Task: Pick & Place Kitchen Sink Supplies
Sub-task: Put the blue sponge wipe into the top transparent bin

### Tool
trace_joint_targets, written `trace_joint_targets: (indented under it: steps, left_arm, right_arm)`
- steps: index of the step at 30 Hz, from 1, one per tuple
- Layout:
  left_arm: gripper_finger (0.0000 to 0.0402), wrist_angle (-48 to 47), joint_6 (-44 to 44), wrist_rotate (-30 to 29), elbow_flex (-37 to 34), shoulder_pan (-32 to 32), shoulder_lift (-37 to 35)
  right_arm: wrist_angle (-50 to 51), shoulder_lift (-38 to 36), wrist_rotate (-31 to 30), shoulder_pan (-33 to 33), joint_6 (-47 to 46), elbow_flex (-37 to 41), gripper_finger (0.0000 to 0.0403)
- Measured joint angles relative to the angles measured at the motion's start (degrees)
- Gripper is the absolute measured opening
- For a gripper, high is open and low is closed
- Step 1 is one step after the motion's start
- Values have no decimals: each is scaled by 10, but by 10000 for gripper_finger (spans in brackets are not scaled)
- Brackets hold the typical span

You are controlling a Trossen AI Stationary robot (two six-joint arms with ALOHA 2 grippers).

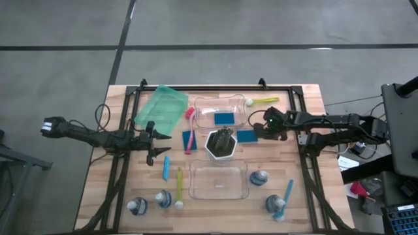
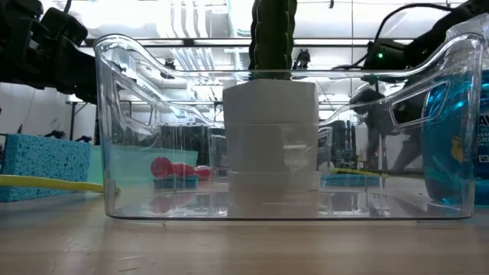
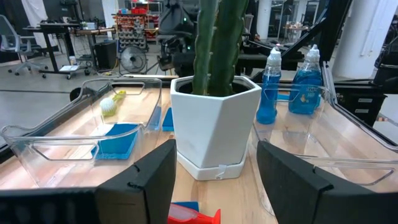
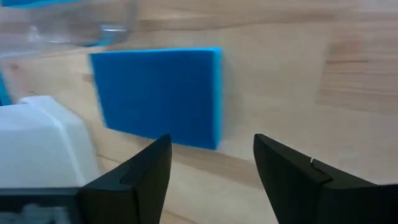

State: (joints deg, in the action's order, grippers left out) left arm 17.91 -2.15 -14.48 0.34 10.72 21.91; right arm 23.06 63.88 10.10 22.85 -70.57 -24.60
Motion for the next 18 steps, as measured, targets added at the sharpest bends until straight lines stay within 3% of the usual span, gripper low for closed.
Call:
trace_joint_targets:
  steps: [18]
  left_arm:
    - [218, 0, 0, 0, 0, 0, 0]
  right_arm:
    - [-105, 0, -27, 0, -19, 55, 221]
